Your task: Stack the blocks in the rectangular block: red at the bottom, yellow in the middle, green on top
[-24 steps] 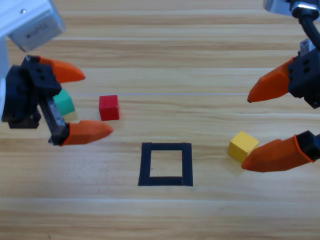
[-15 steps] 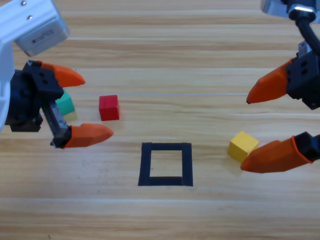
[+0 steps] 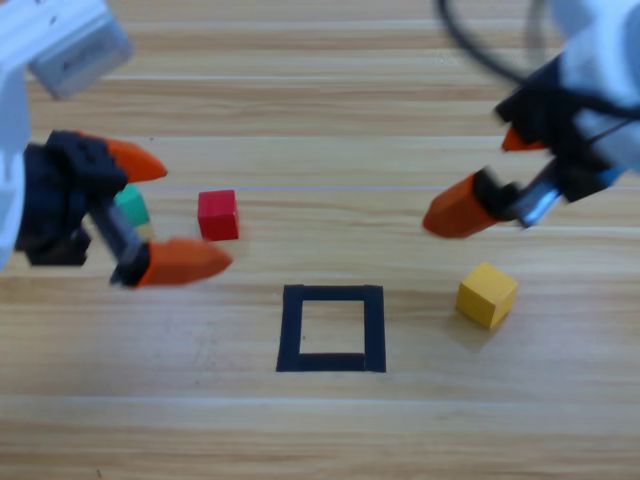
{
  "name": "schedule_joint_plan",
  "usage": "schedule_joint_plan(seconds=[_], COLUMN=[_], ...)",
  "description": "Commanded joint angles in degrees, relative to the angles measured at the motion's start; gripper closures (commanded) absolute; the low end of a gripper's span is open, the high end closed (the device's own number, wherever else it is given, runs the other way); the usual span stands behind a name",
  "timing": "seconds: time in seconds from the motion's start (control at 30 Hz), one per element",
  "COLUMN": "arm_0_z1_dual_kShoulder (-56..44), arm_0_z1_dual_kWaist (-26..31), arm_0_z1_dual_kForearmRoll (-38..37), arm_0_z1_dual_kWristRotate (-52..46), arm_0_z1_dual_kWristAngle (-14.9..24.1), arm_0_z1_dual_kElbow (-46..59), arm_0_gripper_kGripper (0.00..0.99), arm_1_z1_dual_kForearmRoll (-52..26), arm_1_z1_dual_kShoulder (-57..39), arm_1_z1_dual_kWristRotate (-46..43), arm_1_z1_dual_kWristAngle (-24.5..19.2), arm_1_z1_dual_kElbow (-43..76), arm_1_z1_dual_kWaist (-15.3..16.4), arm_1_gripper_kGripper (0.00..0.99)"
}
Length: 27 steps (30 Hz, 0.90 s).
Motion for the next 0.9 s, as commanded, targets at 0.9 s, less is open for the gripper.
schedule_joint_plan(seconds=[0.9], arm_0_z1_dual_kShoulder=[56.75], arm_0_z1_dual_kWaist=[23.87], arm_0_z1_dual_kForearmRoll=[48.09], arm_0_z1_dual_kWristRotate=[-38.68], arm_0_z1_dual_kWristAngle=[3.04], arm_0_z1_dual_kElbow=[-61.02], arm_0_gripper_kGripper=[0.03], arm_1_z1_dual_kForearmRoll=[3.24], arm_1_z1_dual_kShoulder=[25.32], arm_1_z1_dual_kWristRotate=[-14.15], arm_1_z1_dual_kWristAngle=[6.51], arm_1_z1_dual_kElbow=[-0.33], arm_1_z1_dual_kWaist=[-15.92], arm_1_gripper_kGripper=[0.011])
